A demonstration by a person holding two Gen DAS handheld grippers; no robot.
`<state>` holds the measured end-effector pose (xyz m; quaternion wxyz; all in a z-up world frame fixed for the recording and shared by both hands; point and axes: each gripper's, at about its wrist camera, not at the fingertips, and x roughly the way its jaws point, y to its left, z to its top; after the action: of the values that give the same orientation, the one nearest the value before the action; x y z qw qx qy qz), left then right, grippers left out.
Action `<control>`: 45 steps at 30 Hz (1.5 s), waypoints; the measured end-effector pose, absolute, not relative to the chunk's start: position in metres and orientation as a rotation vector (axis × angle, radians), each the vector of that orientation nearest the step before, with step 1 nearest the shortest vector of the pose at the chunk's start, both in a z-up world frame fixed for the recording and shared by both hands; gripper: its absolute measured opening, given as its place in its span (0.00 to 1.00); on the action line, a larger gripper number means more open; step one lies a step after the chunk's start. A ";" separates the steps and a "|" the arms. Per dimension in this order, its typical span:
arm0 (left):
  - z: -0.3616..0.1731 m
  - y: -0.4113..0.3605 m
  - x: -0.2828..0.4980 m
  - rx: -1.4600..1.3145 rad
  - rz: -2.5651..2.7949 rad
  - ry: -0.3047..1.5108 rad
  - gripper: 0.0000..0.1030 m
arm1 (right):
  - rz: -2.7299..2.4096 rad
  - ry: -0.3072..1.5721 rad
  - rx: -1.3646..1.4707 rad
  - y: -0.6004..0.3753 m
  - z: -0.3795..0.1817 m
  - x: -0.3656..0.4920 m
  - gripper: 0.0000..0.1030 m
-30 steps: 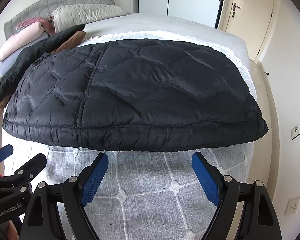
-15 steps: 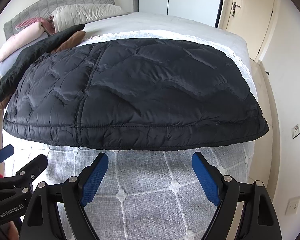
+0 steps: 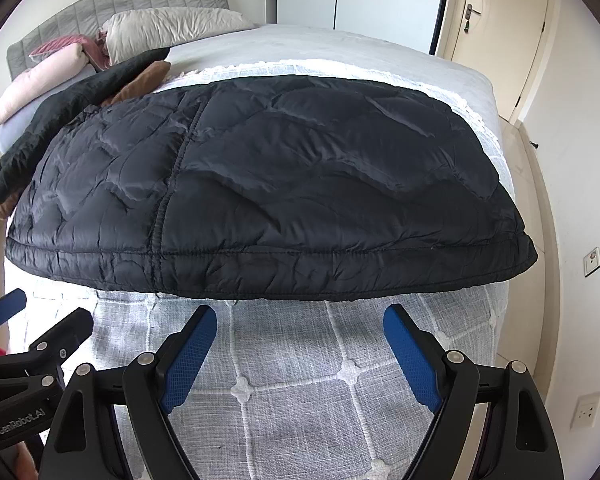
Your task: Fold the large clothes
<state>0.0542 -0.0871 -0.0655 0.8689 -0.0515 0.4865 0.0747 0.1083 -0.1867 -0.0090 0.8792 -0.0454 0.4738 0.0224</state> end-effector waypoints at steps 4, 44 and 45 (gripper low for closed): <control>-0.065 -0.086 0.054 -0.107 0.156 1.017 0.99 | 0.048 0.987 -0.096 -0.187 -0.009 0.108 0.84; -0.062 -0.084 0.053 -0.100 0.172 1.007 0.99 | 0.037 0.985 -0.092 -0.189 -0.009 0.105 0.84; -0.061 -0.083 0.054 -0.099 0.172 1.006 0.99 | 0.035 0.985 -0.092 -0.189 -0.008 0.105 0.84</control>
<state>0.0537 -0.0832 -0.0613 0.8714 -0.0476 0.4813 0.0821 0.1053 -0.1891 -0.0084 0.8801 -0.0444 0.4725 0.0170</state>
